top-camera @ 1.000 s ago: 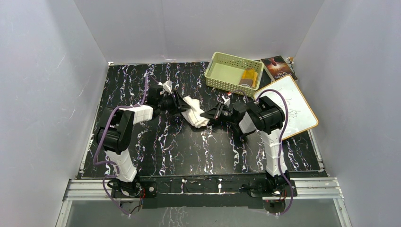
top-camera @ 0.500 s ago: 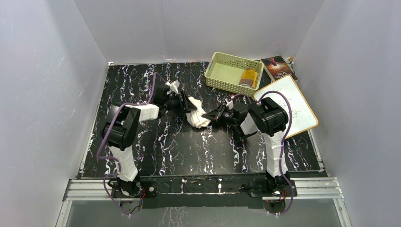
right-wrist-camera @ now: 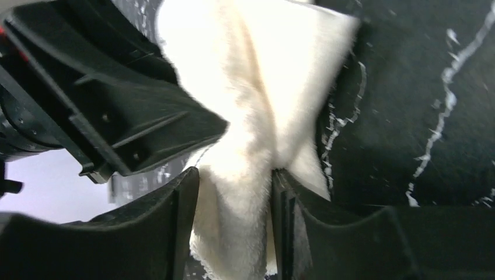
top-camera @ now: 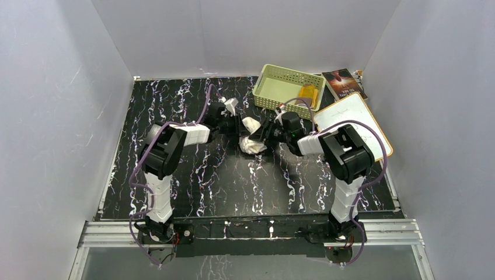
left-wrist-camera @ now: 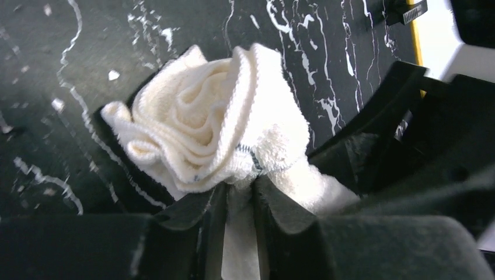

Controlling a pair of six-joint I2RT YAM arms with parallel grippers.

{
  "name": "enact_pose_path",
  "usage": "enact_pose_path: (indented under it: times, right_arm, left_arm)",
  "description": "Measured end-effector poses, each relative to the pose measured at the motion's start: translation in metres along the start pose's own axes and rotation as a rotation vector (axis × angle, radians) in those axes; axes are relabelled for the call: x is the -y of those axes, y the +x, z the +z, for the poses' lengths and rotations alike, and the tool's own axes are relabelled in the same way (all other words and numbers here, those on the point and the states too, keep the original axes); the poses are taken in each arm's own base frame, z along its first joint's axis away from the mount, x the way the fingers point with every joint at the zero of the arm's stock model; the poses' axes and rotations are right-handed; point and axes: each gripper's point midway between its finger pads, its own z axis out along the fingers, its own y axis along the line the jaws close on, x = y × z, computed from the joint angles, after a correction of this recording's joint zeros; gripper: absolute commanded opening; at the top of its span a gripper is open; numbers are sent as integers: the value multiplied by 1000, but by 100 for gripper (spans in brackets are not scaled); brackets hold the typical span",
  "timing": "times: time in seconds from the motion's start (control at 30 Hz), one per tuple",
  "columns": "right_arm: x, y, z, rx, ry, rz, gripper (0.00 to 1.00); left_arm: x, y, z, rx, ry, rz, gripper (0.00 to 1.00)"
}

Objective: Roll the towels
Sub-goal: Pick up the towel at the center of the board.

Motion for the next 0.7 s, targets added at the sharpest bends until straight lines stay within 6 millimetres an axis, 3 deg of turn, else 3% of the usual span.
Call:
enact_pose_path:
  times: [0.1, 0.17, 0.23, 0.3, 0.37, 0.7]
  right_arm:
    - [-9, -3, 2, -5, 74, -142, 56]
    - [-7, -3, -2, -6, 130, -230, 69]
    - [-5, -4, -6, -9, 174, -293, 71]
    - [-3, -7, -9, -13, 213, -361, 91]
    - [1, -11, -12, -19, 249, -414, 97]
    - [17, -41, -20, 52, 353, -526, 98]
  left_arm:
    - [4, 0, 10, -3, 4, 41, 5]
    - [9, 0, 16, -4, 6, 70, 5]
    - [13, 2, 19, -6, 8, 92, 5]
    - [16, 3, 22, -5, 7, 109, 5]
    - [17, 3, 23, -4, 4, 120, 5]
    - [16, 3, 23, -6, -2, 129, 5]
